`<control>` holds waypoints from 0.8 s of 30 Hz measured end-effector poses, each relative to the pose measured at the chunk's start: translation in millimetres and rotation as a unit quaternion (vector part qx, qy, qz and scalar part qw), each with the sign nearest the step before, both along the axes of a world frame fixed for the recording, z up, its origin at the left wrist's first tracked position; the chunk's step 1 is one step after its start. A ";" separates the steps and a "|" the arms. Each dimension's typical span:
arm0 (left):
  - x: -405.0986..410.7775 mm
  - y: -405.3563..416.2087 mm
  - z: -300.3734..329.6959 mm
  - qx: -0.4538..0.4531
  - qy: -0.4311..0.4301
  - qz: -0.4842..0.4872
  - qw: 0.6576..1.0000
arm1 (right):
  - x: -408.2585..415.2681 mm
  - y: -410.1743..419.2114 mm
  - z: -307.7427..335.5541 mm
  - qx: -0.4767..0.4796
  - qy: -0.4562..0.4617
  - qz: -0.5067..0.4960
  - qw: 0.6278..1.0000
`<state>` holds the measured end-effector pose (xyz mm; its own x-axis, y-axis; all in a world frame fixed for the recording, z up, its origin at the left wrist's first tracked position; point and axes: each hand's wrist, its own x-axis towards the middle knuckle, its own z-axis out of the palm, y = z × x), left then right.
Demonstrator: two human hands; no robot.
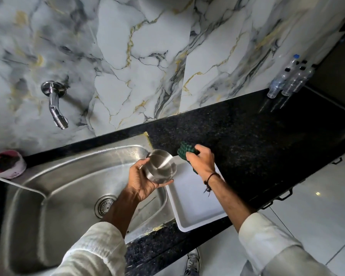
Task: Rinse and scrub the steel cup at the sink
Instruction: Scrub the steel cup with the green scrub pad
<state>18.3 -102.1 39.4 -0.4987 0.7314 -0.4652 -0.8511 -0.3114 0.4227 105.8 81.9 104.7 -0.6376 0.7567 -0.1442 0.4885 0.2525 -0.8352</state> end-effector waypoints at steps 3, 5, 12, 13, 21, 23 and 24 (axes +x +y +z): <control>1.4 10.0 5.5 0.014 -0.020 0.002 1.000 | -15.4 -49.0 11.7 0.023 -0.023 0.211 0.977; 1.1 14.0 7.4 0.037 -0.046 0.068 0.996 | -17.5 -75.7 16.6 0.002 -0.066 0.290 0.955; -10.5 3.4 15.6 0.013 -0.021 0.046 0.999 | -15.3 -60.6 22.4 0.190 -0.172 0.381 0.888; -9.8 7.2 19.7 -0.004 -0.008 0.046 0.999 | -18.9 -58.2 22.7 0.199 -0.176 0.372 0.889; -17.4 18.5 32.8 0.033 -0.033 0.120 0.992 | -45.6 -79.9 44.1 -0.033 -0.070 0.331 0.941; -29.1 8.5 25.9 0.022 -0.020 0.113 0.993 | -39.5 -68.5 44.7 -0.014 -0.081 0.360 0.929; -33.3 6.0 23.0 0.018 -0.001 0.098 0.995 | -37.5 -61.8 45.1 0.006 -0.099 0.371 0.923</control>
<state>-14.9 -96.1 62.4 -0.6325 0.6361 -0.4419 -0.7733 -0.4865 0.4066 68.3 20.1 149.9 -0.9432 0.1241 -0.3083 0.3201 0.5884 -0.7425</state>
